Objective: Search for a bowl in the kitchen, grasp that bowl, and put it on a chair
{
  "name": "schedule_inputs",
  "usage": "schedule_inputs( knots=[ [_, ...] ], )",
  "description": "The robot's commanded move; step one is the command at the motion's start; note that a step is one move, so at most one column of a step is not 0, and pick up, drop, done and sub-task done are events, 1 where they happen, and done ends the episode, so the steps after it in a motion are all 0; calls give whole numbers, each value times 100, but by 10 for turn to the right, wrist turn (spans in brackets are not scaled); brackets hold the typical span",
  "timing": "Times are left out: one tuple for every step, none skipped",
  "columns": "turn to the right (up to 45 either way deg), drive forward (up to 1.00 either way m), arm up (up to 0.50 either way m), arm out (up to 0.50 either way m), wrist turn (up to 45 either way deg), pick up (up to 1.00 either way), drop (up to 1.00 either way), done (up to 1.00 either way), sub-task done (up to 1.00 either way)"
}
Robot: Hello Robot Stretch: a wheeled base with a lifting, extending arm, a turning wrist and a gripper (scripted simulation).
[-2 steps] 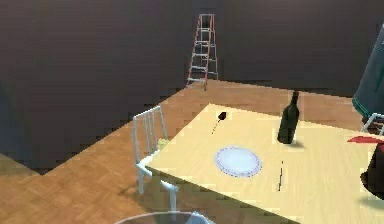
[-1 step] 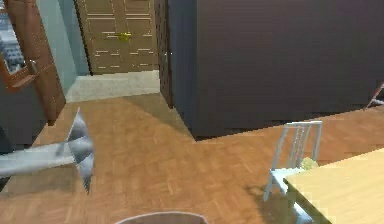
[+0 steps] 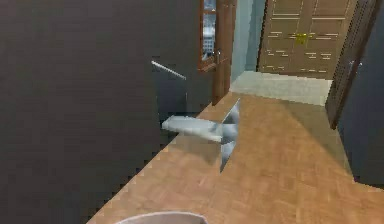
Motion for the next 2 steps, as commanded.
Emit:
schedule_inputs(
  knots=[
    [-450,0,0,0,0,0,0,0,0],
    [-90,0,0,0,0,0,0,0,0]
  ],
)
